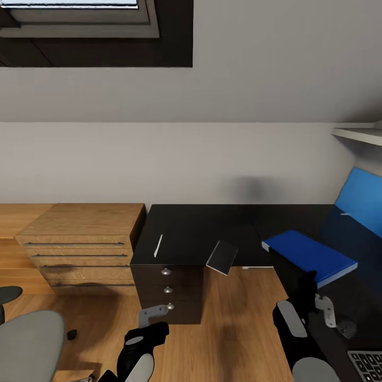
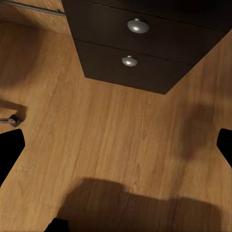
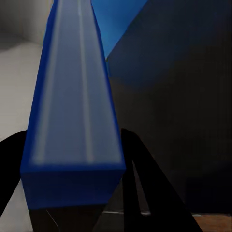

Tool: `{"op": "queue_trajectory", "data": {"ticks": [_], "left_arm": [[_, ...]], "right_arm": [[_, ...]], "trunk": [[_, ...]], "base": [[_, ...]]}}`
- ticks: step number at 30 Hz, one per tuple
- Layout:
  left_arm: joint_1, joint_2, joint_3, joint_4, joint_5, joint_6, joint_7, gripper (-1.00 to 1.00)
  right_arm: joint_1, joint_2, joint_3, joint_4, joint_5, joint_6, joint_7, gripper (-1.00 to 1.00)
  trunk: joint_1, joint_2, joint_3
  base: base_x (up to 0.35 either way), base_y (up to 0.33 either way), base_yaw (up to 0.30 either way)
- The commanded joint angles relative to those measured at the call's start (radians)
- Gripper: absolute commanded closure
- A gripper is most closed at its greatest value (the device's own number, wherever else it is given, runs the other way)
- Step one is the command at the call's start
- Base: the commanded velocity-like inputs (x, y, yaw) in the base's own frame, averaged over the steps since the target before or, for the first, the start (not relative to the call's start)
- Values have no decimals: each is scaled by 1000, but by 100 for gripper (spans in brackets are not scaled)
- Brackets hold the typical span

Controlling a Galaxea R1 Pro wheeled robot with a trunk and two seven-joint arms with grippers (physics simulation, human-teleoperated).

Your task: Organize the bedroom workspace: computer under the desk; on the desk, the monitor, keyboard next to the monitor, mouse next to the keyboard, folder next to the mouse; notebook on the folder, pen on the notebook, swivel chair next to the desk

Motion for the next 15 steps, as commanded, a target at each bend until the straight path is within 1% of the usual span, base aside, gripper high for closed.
{"op": "queue_trajectory", "data": {"ticks": [1,2,3,7,11,12,13,15], "left_arm": [[-1,1,-2,-1,6,3,8,-100],[-1,1,-3,-1,6,3,8,-100],[-1,0,-3,-1,6,3,9,-100],[-1,0,-3,-1,6,3,9,-100],[-1,1,-3,-4,5,2,8,-100],[-1,1,-3,-4,5,2,8,-100],[-1,1,-4,-4,5,2,8,-100],[-1,1,-4,-4,5,2,8,-100]], "right_arm": [[-8,-1,-5,22,4,-4,-4,100],[-11,-1,-6,32,2,-5,-4,100],[-16,-1,-9,61,-11,-7,-2,100],[-19,-2,-12,88,-49,-8,1,100],[-21,-2,-14,93,-131,-8,2,100],[-21,-2,-14,93,-143,-8,2,100],[-21,-3,-14,94,-176,-8,3,100],[-21,-3,-14,94,-206,-8,2,100]], "trunk": [[0,-1,-1],[0,-1,-1],[0,-1,-1],[0,-1,-1],[0,-1,-1],[0,-1,-1],[0,-1,-1],[0,-1,-1]], "base": [[0,0,0],[0,0,0],[0,0,0],[0,0,0],[0,0,-1],[0,0,-20],[0,0,-98],[0,0,-169]]}}
